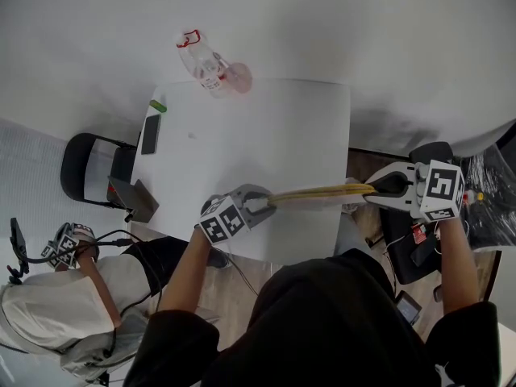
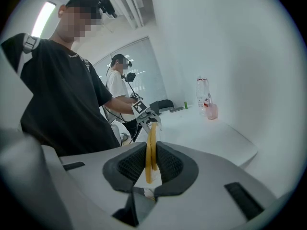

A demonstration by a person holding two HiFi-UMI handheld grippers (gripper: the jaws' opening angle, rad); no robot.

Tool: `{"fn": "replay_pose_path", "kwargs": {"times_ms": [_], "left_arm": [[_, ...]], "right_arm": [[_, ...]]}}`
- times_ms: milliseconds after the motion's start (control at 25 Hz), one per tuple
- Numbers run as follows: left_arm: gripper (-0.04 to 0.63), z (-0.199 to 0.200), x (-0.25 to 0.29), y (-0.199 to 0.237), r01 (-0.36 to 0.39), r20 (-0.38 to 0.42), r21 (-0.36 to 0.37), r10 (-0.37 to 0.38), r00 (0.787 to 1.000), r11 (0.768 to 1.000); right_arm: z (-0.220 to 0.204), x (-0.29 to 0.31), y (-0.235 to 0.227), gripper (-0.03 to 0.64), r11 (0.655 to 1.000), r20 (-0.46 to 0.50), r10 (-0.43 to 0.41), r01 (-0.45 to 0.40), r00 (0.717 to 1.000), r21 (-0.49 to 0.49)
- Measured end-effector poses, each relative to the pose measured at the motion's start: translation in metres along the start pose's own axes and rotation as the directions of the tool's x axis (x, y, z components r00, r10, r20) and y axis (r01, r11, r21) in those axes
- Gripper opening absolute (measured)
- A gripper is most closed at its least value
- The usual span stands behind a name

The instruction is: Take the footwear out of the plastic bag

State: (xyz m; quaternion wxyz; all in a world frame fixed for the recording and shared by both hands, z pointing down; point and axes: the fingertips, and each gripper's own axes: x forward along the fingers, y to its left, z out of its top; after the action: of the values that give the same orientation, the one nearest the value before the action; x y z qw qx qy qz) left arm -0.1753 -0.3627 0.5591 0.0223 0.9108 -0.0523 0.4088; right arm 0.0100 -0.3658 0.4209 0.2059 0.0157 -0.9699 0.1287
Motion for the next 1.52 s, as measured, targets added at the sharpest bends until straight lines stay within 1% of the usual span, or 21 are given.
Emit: {"fn": "replay_pose_path", "kwargs": {"times_ms": [120,160,200,320,520,640,720,840,1080,1360,1520], "left_arm": [[0.119,-0.010,-0.003,0.003,-0.034,-0.029,0.010,0.034,0.999,0.999],[0.075,-0.014,-0.003,0.005,-0.048,-0.046,0.019,0.049,0.998,0.999],[0.064,-0.019,-0.004,0.005,-0.059,-0.058,0.021,0.060,0.996,0.998],[0.055,-0.027,-0.006,0.006,-0.073,-0.062,-0.007,0.072,0.995,0.997],[0.055,-0.032,-0.005,0.009,-0.064,-0.078,-0.020,0.062,0.995,0.998],[0.055,-0.040,-0.004,0.012,-0.066,-0.101,-0.032,0.063,0.993,0.997],[0.055,-0.046,-0.002,0.014,-0.068,-0.112,-0.050,0.062,0.992,0.996],[0.055,-0.048,-0.002,0.015,-0.064,-0.100,-0.082,0.055,0.993,0.995],[0.055,-0.054,0.007,0.012,-0.043,-0.126,-0.087,0.032,0.992,0.995],[0.046,-0.064,0.011,0.013,-0.034,-0.158,-0.116,0.015,0.987,0.993],[0.040,-0.062,0.010,0.014,-0.032,-0.143,-0.123,0.014,0.990,0.992]], "right_arm": [[0.003,-0.011,-0.001,0.066,1.000,-0.002,-0.015,0.015,1.000,-0.011],[0.004,-0.016,-0.001,0.065,1.000,0.003,-0.023,0.023,1.000,-0.009],[0.005,-0.022,-0.002,0.066,1.000,0.009,-0.031,0.031,0.999,-0.004],[0.008,-0.037,-0.001,0.064,0.999,0.024,-0.048,0.047,0.999,0.002],[0.009,-0.055,-0.002,0.066,0.998,0.010,-0.067,0.067,0.998,-0.003],[0.010,-0.064,-0.003,0.064,0.997,0.007,-0.076,0.076,0.997,-0.006],[0.010,-0.071,-0.003,0.064,0.996,0.002,-0.087,0.087,0.996,-0.005],[0.010,-0.078,-0.003,0.064,0.995,-0.010,-0.098,0.098,0.995,-0.005],[0.010,-0.098,-0.005,0.064,0.991,-0.015,-0.135,0.135,0.991,-0.011],[0.013,-0.113,-0.007,0.064,0.988,-0.005,-0.156,0.156,0.988,-0.007],[0.016,-0.117,-0.011,0.065,0.987,-0.005,-0.162,0.162,0.987,-0.005]]}}
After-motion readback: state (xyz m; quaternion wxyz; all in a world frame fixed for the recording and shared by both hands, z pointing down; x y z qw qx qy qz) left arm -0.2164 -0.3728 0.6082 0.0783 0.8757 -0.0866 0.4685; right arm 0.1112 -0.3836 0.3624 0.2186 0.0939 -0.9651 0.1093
